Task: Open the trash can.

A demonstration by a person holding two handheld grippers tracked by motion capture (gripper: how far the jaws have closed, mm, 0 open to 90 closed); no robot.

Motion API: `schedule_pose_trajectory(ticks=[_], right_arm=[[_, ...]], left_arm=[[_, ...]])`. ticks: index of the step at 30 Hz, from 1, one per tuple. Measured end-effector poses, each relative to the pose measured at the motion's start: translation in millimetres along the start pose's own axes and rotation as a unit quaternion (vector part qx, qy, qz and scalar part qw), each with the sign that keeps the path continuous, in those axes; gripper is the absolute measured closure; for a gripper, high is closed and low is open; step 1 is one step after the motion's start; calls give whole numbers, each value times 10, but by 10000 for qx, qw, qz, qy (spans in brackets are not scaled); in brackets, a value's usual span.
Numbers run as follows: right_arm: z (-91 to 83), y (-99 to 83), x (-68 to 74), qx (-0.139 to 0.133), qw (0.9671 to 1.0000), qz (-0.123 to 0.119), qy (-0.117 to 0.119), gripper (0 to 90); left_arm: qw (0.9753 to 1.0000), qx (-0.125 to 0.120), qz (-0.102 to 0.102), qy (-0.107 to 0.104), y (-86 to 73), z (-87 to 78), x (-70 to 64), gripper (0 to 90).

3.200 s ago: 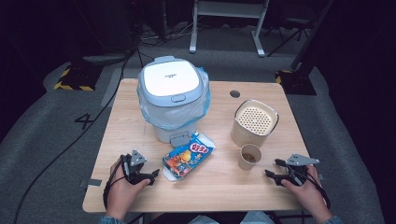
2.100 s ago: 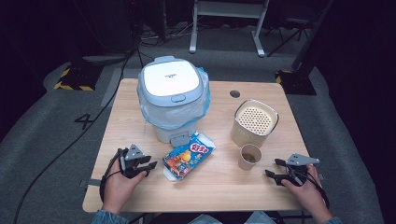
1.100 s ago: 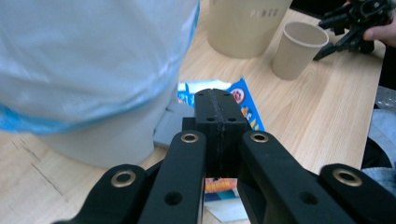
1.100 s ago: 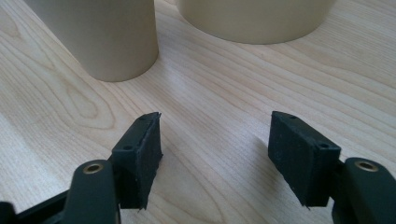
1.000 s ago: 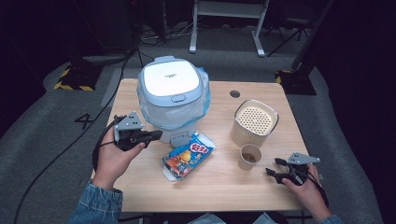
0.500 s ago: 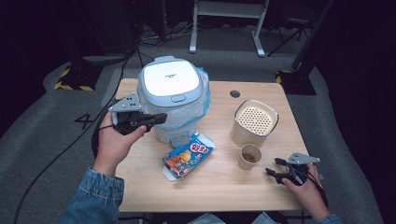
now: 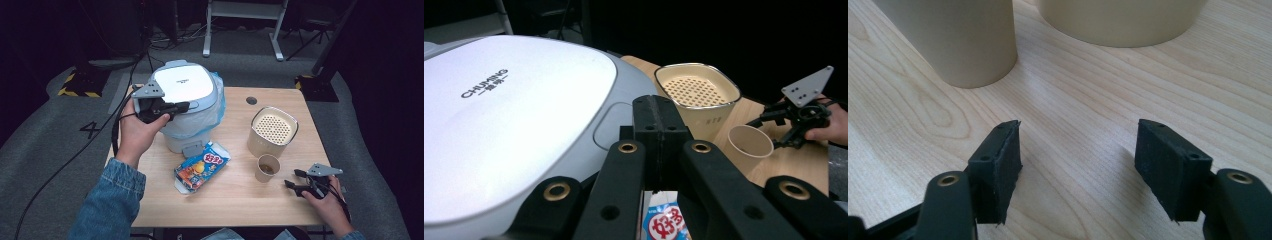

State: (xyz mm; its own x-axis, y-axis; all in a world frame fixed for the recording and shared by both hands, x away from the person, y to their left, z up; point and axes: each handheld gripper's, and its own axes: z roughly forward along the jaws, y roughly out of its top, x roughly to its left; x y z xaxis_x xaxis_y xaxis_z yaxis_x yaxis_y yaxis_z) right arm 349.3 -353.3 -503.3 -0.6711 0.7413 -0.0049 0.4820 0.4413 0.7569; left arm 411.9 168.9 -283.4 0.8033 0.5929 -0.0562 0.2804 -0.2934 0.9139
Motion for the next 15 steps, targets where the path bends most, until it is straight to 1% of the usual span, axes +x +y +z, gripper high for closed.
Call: schedule_pose_trajectory(ticks=[3,5,6,8,10,12,14,15], right_arm=[[0,0,0,-1,10000,-1,0,356],[0,0,0,-1,10000,0,1,356],[0,0,0,-1,10000,-1,1,356],[0,0,0,-1,10000,-2,1,356],[0,0,0,0,10000,0,1,356],[0,0,0,-1,10000,0,1,356],[0,0,-1,-1,10000,-1,0,356],[0,0,0,-1,10000,-1,1,356]], left_arm=[[10000,15,-11,56,13,48,31,900],[9999,63,-13,98,21,86,51,900],[9998,141,5,148,23,118,63,900],[9997,177,-7,153,19,134,63,900],[9998,130,-21,124,19,152,67,900],[9998,159,-24,82,23,156,68,900],[9998,148,-25,94,22,163,65,900],[9998,147,-57,75,22,166,63,900]])
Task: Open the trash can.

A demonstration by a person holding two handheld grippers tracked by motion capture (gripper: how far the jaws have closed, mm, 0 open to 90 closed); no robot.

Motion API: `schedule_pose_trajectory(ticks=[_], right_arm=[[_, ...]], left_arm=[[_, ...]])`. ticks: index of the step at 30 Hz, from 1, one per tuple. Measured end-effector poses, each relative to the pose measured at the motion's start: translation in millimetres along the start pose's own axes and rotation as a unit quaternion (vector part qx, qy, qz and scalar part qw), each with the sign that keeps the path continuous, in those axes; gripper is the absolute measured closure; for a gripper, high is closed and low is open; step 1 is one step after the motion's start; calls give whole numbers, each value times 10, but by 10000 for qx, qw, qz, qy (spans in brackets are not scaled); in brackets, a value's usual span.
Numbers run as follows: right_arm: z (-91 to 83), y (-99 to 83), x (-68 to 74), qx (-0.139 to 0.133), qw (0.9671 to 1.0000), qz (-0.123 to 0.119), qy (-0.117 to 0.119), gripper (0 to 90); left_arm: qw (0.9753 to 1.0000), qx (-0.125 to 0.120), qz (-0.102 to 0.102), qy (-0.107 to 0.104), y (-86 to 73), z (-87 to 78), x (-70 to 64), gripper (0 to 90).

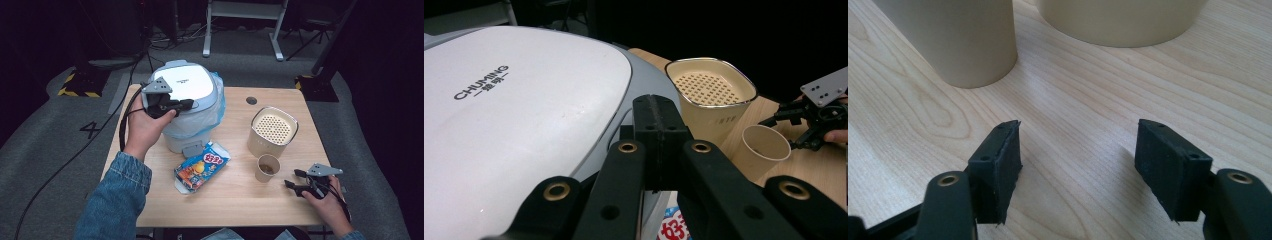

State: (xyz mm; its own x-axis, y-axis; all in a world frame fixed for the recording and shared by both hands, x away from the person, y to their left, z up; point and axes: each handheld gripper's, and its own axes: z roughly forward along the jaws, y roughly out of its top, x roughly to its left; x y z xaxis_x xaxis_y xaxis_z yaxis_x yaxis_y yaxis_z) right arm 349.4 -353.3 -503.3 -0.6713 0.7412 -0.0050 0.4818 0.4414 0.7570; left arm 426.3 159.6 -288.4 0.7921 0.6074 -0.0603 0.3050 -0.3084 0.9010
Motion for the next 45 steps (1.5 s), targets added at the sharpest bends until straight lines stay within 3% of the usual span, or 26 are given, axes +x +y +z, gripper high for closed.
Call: schedule_pose_trajectory(ticks=[2,5,8,17,18,21,27,35,45], right_arm=[[0,0,0,1,10000,2,0,356],[0,0,0,0,10000,0,0,356],[0,0,0,0,10000,1,0,356],[0,0,0,0,10000,1,1,356],[0,0,0,0,10000,0,1,356],[0,0,0,0,10000,1,1,356],[0,0,0,0,10000,0,1,356],[0,0,0,0,10000,0,1,356],[0,0,0,-1,10000,2,3,356]], left_arm=[[10000,10,-68,-16,1,1,2,900],[10000,64,75,9,0,7,-3,900],[9999,62,59,-60,-11,22,-19,900],[9998,86,133,78,17,20,-42,900],[9999,60,110,32,21,21,-57,879],[9998,-96,183,7,28,2,-131,629],[9991,-56,420,56,26,-52,-396,495],[9988,212,415,-150,-186,5,-695,456],[9973,593,325,-278,-508,251,-832,449]])
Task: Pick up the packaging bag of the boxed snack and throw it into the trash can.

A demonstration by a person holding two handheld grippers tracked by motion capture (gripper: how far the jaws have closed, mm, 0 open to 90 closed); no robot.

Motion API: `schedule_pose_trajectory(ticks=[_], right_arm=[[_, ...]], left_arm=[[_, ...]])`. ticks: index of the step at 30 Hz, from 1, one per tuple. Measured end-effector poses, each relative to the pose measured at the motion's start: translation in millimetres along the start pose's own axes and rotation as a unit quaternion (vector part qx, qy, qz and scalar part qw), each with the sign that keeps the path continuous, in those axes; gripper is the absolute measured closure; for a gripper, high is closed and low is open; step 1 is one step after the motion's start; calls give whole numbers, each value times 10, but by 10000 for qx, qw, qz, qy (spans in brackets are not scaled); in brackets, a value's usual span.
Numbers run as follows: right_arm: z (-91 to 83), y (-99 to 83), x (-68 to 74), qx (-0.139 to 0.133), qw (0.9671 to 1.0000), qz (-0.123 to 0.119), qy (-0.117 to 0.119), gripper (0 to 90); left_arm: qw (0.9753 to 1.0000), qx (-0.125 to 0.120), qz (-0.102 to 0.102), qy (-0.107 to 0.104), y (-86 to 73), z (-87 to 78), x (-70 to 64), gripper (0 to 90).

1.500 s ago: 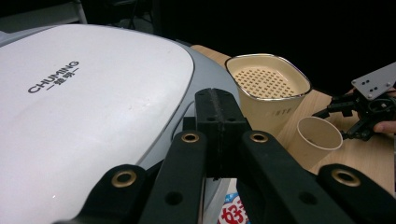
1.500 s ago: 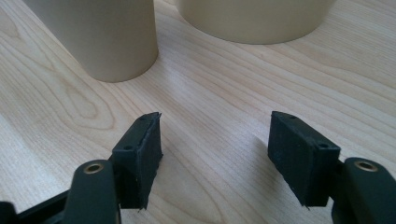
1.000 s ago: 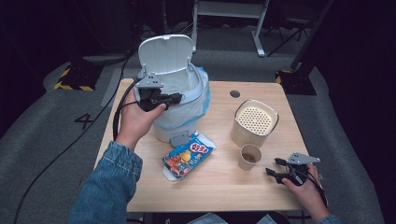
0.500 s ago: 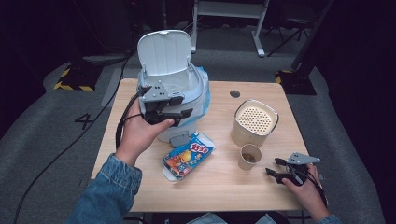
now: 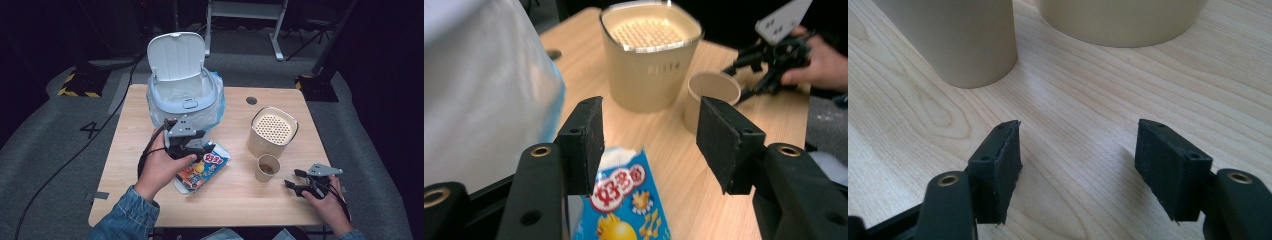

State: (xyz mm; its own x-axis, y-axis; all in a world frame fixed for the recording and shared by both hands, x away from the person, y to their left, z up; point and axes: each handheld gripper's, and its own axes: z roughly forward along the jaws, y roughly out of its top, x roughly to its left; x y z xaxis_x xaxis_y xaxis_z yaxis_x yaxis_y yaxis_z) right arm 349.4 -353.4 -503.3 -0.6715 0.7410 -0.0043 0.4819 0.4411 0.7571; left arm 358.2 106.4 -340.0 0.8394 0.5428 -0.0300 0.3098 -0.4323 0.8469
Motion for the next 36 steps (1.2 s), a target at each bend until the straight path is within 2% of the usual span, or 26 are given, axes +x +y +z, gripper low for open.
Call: schedule_pose_trajectory(ticks=[9,10,11,14,17,18,19,22,28,30,34,36], right_arm=[[5,4,-5,-1,10000,-14,15,356],[5,4,-5,1,10000,-12,16,356],[5,4,-5,1,10000,-12,16,356],[5,4,-5,0,10000,-13,14,355],[5,4,-5,0,10000,-14,15,356],[5,4,-5,0,10000,-15,14,355],[5,4,-5,0,10000,-15,14,355],[5,4,-5,0,10000,-14,14,356],[5,4,-5,0,10000,-14,15,355],[5,4,-5,0,10000,-14,15,355],[5,3,-5,0,10000,-15,14,355],[5,3,-5,1,10000,-15,13,355]], left_arm=[[9990,423,-92,-72,-335,404,-78,441],[9987,481,-121,-108,-391,494,-84,441],[9987,481,-121,-108,-391,494,-84,440],[9982,568,-152,-120,-467,635,-101,439],[9977,657,-127,-108,-531,754,-122,443],[9969,767,-52,-138,-584,844,-139,447],[9969,767,-52,-138,-584,844,-139,448],[9959,867,-138,-214,-669,976,-147,450],[9927,1201,-109,18,-757,1136,-130,462],[9906,1357,-144,103,-789,1191,-135,482],[9892,1446,-135,201,-801,1229,-130,497],[9880,1518,-160,250,-813,1242,-121,535]])
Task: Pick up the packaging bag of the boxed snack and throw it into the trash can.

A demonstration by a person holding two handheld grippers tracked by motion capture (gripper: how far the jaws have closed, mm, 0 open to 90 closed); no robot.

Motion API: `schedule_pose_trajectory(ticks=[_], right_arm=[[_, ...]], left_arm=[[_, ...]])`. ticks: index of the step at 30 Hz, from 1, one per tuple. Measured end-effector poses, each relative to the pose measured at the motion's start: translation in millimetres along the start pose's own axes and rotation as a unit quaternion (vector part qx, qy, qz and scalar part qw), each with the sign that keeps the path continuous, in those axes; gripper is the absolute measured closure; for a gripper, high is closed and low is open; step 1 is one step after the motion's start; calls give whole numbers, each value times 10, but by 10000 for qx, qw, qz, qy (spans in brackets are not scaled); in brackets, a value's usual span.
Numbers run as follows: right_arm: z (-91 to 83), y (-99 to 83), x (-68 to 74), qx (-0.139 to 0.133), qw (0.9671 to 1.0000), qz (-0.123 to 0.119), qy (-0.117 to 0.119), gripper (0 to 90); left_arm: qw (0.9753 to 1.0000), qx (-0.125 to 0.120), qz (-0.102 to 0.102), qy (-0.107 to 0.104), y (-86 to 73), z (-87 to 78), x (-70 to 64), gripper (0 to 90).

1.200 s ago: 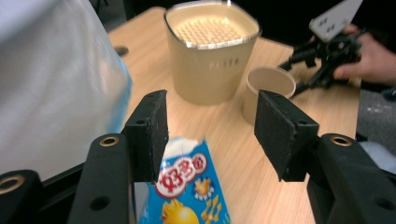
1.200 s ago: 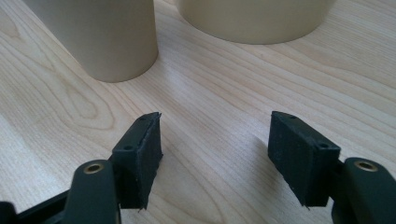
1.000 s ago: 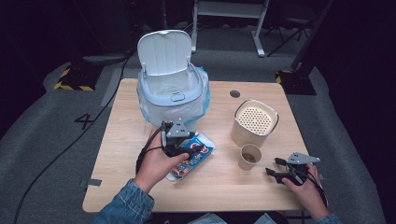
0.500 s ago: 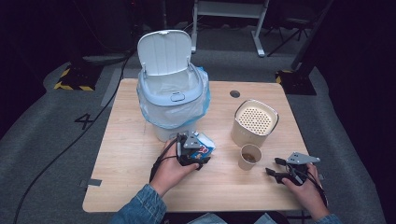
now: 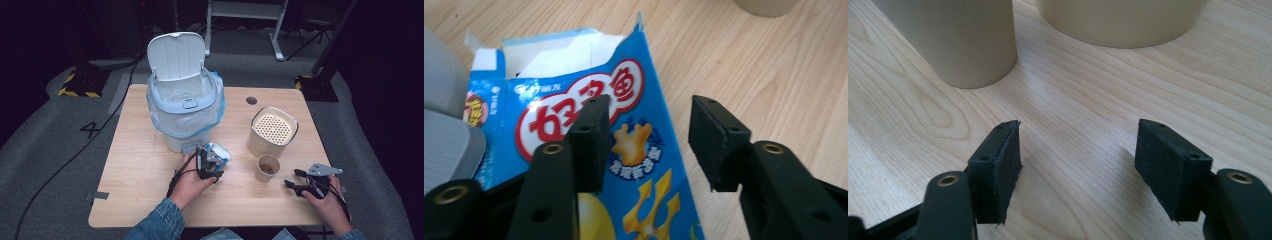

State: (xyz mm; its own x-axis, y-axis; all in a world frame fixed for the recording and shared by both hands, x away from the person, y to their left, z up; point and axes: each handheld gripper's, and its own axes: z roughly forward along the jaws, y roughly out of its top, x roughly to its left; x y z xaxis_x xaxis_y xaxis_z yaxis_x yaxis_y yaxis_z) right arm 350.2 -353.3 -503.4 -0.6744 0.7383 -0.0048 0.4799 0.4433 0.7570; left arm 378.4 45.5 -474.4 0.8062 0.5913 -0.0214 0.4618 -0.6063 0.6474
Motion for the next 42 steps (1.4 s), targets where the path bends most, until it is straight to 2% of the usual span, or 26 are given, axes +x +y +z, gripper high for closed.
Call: schedule_pose_trajectory(ticks=[2,6,8,11,14,18,20,23,28,30,32,39,42], right_arm=[[0,0,0,0,10000,1,0,356],[0,0,0,0,10000,2,1,355],[0,0,0,0,10000,0,0,355],[0,0,0,0,10000,2,0,355],[0,0,0,0,10000,1,1,355],[0,0,0,-1,10000,0,1,356],[0,0,0,1,10000,1,1,355],[0,0,0,1,10000,1,0,355],[0,0,0,0,10000,2,1,356],[0,0,0,-1,10000,1,1,355],[0,0,0,0,10000,0,0,356],[0,0,0,1,10000,2,1,355],[0,0,0,1,10000,2,0,356]], left_arm=[[10000,61,5,65,-21,36,7,564],[9998,95,-171,57,-30,36,18,625],[9997,111,-186,78,-31,24,27,716],[9998,58,-194,38,-31,-1,29,800],[9999,-47,-118,40,-16,-65,6,853],[9994,-340,-91,-61,20,-179,-19,886],[9981,-561,-145,-216,38,-254,-24,888],[9966,-722,-142,-371,67,-354,-31,889],[9912,-1124,-197,-677,132,-537,-53,890],[9876,-1328,-204,-808,173,-628,-63,891],[9853,-1455,-171,-883,212,-704,-65,891],[9793,-1790,-94,-945,375,-981,-21,891],[9739,-2019,-76,-1037,434,-1078,17,891]])
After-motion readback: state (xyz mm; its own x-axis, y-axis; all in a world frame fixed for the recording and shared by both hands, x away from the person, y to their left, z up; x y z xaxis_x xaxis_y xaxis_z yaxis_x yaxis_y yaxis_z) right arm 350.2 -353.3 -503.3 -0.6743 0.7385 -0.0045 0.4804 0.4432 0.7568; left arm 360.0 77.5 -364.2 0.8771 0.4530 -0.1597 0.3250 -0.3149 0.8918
